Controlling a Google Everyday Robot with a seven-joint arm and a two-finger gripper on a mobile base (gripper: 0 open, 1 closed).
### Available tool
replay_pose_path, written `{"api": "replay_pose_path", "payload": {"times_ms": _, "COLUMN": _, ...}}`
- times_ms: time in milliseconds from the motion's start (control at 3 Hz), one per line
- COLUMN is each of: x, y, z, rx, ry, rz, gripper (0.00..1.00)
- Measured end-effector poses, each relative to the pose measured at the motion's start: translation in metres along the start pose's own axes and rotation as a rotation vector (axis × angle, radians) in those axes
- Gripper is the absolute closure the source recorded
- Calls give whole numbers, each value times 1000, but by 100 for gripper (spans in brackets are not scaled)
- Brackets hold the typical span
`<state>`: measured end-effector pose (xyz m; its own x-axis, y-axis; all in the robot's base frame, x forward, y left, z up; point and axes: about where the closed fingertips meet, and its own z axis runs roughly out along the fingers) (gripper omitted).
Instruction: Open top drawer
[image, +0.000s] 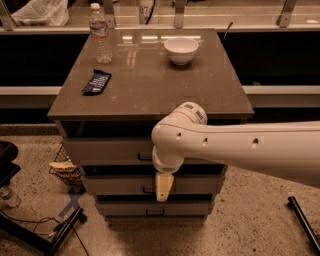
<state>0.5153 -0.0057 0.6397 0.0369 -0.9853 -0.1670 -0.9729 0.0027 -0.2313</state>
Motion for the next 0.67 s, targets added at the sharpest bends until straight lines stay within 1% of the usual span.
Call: {"api": "replay_pose_path", "payload": {"times_ms": 667, "x": 0, "y": 0, "z": -1, "rx": 0, "ry": 0, "rz": 0, "gripper": 0}}
